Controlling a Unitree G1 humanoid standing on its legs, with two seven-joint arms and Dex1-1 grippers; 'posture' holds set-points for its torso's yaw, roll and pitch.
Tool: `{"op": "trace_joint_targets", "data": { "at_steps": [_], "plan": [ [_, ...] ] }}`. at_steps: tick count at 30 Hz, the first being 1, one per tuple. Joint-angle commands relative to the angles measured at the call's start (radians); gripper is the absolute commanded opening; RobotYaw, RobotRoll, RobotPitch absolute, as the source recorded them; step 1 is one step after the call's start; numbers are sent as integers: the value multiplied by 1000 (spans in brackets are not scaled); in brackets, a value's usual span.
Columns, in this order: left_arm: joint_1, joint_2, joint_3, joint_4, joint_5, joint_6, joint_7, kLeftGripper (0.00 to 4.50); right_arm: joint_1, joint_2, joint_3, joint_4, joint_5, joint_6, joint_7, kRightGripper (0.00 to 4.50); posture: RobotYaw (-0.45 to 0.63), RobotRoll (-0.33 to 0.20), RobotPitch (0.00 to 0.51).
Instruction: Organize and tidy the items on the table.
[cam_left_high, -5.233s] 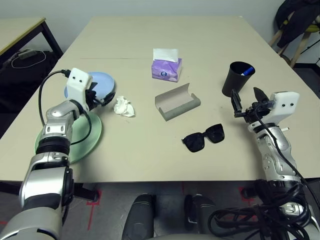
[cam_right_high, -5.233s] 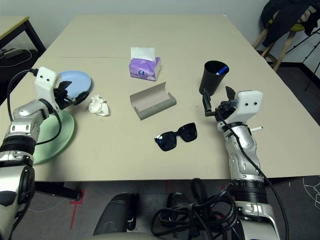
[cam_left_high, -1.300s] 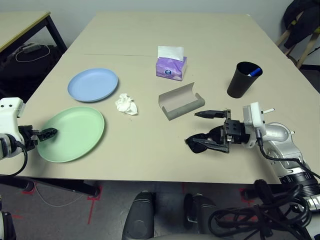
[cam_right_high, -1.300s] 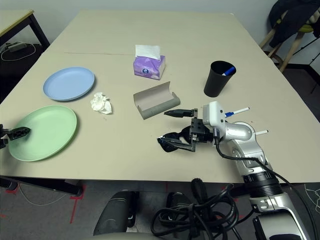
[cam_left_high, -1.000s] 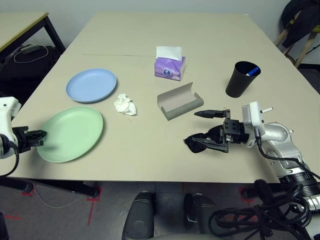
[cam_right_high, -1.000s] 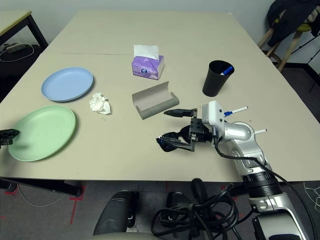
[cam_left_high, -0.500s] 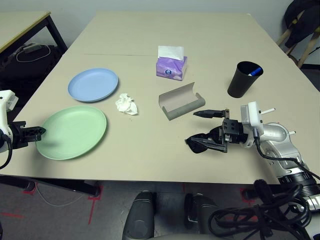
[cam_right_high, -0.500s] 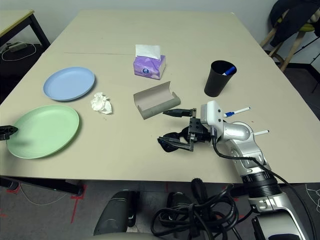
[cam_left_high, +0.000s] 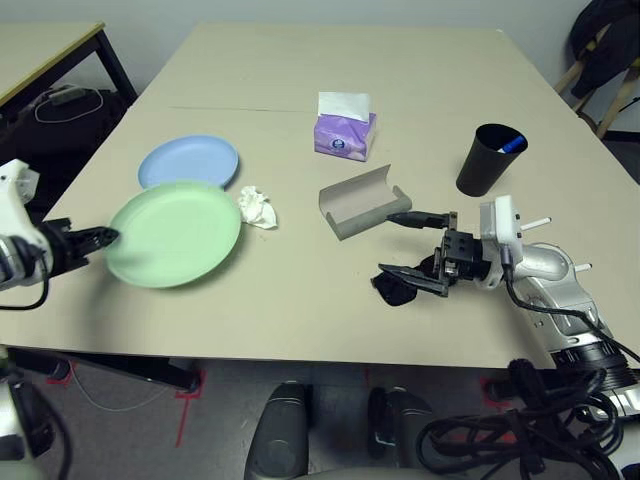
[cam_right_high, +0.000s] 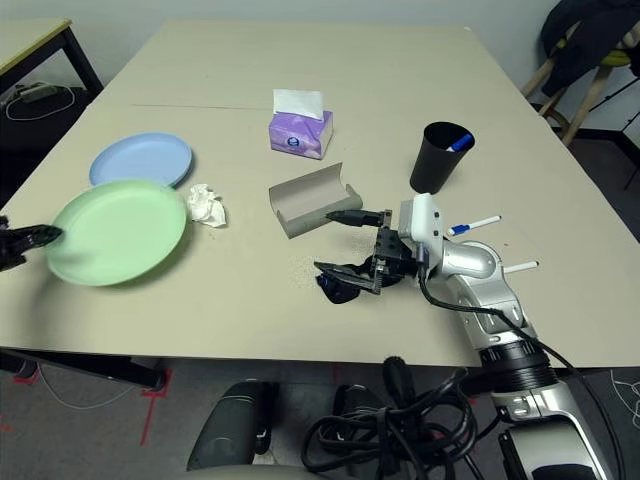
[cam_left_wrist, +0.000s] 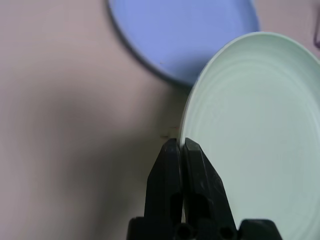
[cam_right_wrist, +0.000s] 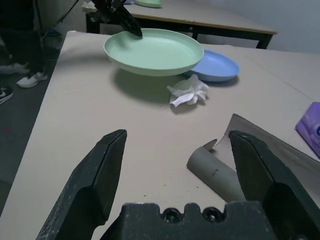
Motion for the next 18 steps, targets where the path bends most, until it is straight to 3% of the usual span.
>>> {"op": "trace_joint_targets", "data": {
  "at_steps": [1,7,18],
  "plan": [
    [-80,-40,37,26,-6,-8,73,10,4,7,-18,-36,33,47,-23,4500,174,0,98],
    [-197,-109,48,167,19,-121,182,10,7,16,-26,-76,62,115,-59,4500,172,0,97],
    [-371,-203,71,537,72,-535,507,10,36,23,-35,-134,96,178,-106,4500,162,0,98]
  ]
}}
